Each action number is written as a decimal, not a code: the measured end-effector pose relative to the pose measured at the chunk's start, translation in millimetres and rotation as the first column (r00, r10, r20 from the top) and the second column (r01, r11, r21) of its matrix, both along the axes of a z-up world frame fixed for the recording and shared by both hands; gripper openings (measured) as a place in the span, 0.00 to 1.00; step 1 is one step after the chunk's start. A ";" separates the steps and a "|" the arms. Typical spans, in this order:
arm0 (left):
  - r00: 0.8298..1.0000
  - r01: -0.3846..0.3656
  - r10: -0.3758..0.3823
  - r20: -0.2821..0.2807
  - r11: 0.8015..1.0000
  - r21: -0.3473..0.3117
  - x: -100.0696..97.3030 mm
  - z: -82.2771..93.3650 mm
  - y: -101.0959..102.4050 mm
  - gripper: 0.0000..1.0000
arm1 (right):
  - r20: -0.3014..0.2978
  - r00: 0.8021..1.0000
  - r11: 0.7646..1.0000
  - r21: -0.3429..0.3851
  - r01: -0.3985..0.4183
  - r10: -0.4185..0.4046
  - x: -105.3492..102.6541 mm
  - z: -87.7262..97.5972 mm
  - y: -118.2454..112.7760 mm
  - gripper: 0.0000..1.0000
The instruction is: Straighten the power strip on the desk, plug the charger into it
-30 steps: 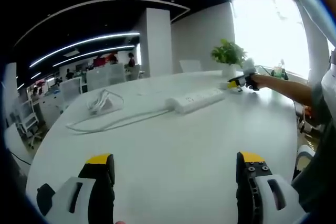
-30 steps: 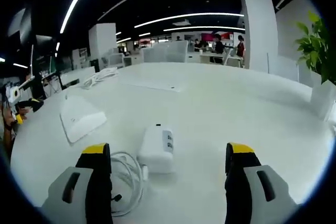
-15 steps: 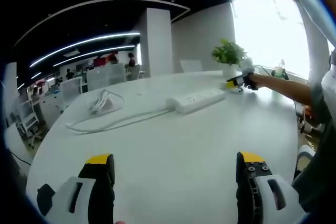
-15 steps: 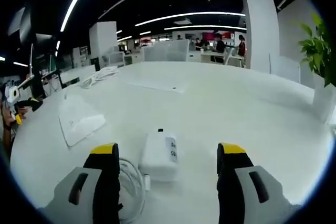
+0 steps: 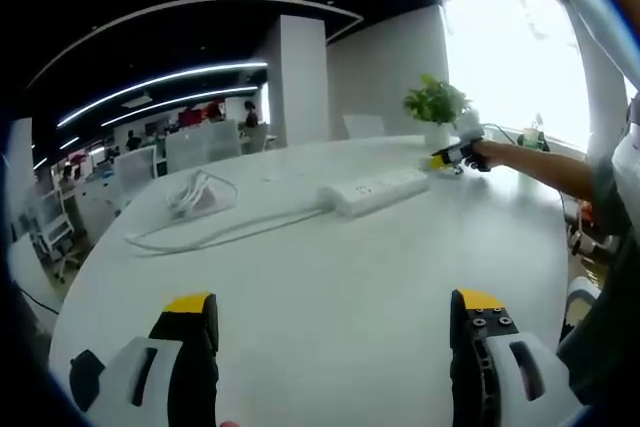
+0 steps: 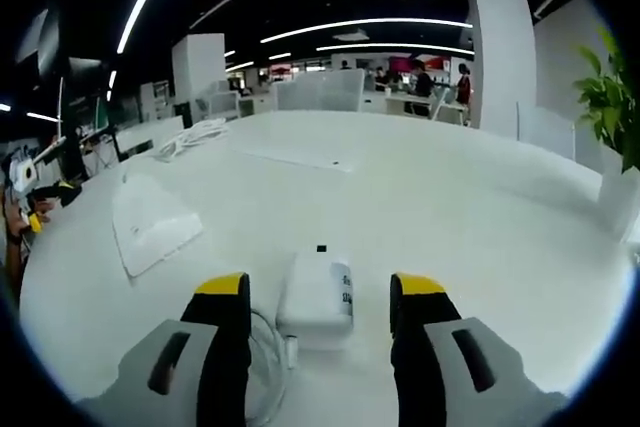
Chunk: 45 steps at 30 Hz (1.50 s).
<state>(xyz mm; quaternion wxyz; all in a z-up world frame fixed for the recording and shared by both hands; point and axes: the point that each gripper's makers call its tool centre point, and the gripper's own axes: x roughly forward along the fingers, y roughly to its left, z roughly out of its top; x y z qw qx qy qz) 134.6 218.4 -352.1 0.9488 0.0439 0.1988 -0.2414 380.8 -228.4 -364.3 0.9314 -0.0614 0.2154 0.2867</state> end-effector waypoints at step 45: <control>1.000 0.004 -0.004 0.006 1.000 -0.004 -7.5 0.9 -4.8 0.99 | 0.030 0.999 0.997 -0.067 -0.040 0.042 -5.8 1.1 -4.5 0.25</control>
